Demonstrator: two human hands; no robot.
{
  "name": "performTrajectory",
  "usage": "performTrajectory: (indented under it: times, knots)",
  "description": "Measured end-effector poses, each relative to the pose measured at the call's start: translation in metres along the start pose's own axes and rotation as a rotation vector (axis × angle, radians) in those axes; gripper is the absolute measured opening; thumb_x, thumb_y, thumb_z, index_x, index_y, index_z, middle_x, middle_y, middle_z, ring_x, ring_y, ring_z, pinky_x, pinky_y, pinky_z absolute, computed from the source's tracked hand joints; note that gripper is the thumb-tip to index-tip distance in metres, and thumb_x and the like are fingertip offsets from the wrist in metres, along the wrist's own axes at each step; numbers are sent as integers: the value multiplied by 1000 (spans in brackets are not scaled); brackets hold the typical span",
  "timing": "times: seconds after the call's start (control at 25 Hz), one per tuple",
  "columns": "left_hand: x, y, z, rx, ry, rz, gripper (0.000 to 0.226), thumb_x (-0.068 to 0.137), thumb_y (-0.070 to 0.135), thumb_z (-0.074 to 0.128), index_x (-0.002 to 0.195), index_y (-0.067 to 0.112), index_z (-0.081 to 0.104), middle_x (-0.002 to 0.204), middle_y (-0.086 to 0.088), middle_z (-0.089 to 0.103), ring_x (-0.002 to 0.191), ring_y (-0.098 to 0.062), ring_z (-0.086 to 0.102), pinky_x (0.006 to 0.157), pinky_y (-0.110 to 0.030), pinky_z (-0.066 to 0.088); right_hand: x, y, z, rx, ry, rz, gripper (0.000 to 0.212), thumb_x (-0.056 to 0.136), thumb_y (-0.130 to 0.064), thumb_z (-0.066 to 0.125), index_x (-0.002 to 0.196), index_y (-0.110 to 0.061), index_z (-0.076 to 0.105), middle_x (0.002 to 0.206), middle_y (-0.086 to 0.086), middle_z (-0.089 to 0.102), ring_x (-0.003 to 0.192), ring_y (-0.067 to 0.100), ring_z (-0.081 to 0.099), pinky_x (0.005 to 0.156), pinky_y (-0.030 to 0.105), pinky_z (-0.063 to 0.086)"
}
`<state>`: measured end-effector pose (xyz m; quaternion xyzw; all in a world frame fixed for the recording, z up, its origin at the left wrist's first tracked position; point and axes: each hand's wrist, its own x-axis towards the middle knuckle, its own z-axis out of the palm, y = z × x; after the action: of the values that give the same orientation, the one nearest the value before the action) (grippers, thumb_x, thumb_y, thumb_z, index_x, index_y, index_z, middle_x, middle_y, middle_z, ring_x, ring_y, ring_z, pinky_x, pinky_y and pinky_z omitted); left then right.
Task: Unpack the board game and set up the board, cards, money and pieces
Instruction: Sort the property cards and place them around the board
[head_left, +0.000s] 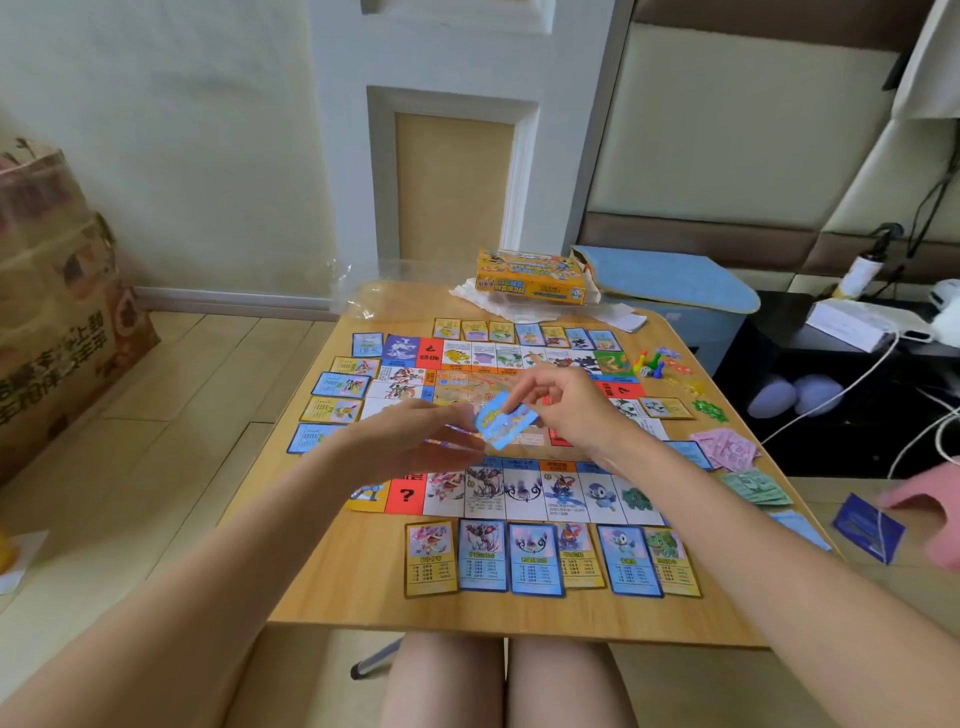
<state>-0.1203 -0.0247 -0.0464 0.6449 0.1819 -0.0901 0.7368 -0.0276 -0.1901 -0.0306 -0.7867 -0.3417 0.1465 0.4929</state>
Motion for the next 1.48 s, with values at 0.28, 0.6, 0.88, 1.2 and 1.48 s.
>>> performTrajectory:
  times: [0.28, 0.6, 0.88, 1.2, 1.48]
  knots:
    - [-2, 8, 6, -97, 9, 180, 17, 89, -4, 52, 86, 8, 64, 76, -5, 72, 70, -13, 69, 67, -21, 57, -9, 6, -6, 285, -76, 81, 27, 91, 6, 48, 86, -11, 69, 95, 0, 66, 85, 13, 61, 72, 20, 52]
    - [-3, 4, 11, 33, -7, 379, 43, 87, -9, 49, 53, 12, 65, 99, -2, 64, 90, -12, 64, 71, -16, 53, -8, 8, -13, 472, -151, 213, 17, 93, -1, 50, 96, -14, 61, 99, 6, 62, 81, 16, 59, 61, 23, 47]
    - [9, 8, 15, -48, 89, 315, 21, 91, -5, 48, 81, 7, 62, 84, -3, 70, 80, -13, 68, 74, -21, 57, -8, 16, -29, 275, 11, 177, 24, 85, 8, 58, 90, -15, 64, 88, 6, 65, 72, 15, 61, 52, 18, 49]
    - [59, 16, 71, 290, 85, 271, 25, 94, -3, 44, 83, 10, 61, 87, -3, 68, 85, -16, 64, 75, -23, 50, -11, 48, -138, 42, 425, 242, 17, 84, 4, 61, 92, -11, 63, 83, 7, 62, 77, 15, 55, 49, 9, 40]
    - [113, 18, 142, 1220, 52, 508, 37, 92, 2, 43, 119, 16, 63, 133, -2, 55, 118, -20, 53, 90, -27, 44, -1, 111, -170, -97, 405, 463, 21, 80, 9, 59, 86, -9, 67, 101, 9, 57, 97, 21, 52, 67, 24, 41]
